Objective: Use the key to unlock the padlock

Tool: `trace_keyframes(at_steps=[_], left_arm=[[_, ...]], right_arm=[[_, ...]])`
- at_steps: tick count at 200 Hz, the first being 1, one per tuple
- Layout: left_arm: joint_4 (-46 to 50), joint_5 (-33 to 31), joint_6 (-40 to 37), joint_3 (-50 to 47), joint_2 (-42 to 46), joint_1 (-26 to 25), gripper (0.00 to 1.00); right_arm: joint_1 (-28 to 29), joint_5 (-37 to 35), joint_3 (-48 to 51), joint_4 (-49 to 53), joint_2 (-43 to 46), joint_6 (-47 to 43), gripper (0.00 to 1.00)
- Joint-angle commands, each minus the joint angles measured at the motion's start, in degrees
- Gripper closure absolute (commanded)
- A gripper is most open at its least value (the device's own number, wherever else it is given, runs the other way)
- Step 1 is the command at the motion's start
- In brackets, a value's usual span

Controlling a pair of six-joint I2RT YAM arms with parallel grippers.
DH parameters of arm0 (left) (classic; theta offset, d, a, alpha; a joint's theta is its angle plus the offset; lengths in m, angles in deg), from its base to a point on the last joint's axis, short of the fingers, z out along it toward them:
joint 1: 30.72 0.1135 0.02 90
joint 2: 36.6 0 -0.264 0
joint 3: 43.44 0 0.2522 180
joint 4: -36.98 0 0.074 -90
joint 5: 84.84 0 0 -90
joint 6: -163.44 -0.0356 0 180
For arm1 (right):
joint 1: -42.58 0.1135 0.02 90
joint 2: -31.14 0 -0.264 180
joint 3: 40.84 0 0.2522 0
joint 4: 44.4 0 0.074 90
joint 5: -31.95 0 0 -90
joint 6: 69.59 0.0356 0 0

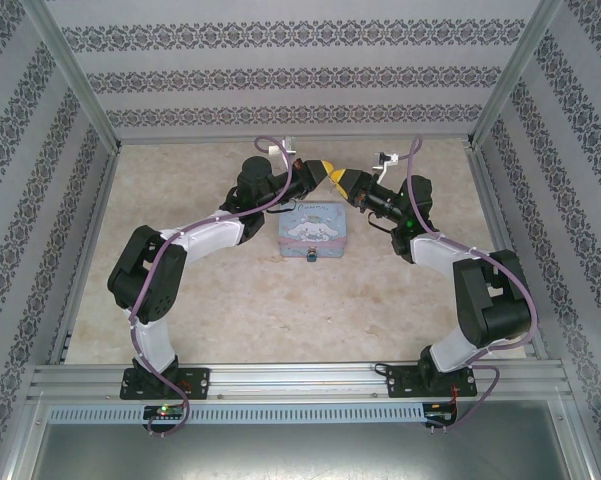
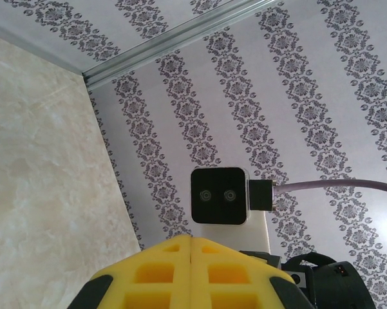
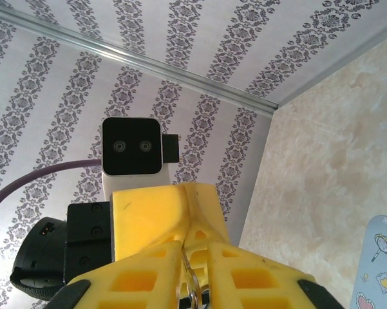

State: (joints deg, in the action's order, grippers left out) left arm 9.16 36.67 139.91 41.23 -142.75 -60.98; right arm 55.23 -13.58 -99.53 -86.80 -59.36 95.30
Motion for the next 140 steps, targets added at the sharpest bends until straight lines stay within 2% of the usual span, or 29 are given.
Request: trace_keyframes(at_steps=[1,64,140], left_arm=[[0.3,1.23,-0.12,2.35,-0.89,0.49,1.0],[1.15,1.17,-0.36,2.56,-0.99,0.54,1.0],[1.6,0.96,-0.37,2.54,-0.99,0.49,1.0]], right_arm=[[0.79,1.19,0.36,-2.98,-0.29,-0.45,0.78],[0.95,1.5,1.49,-3.07,-0.17,-0.75,0.77],[1.04,1.36,1.78,-3.16,-0.2,-0.8,0.82]])
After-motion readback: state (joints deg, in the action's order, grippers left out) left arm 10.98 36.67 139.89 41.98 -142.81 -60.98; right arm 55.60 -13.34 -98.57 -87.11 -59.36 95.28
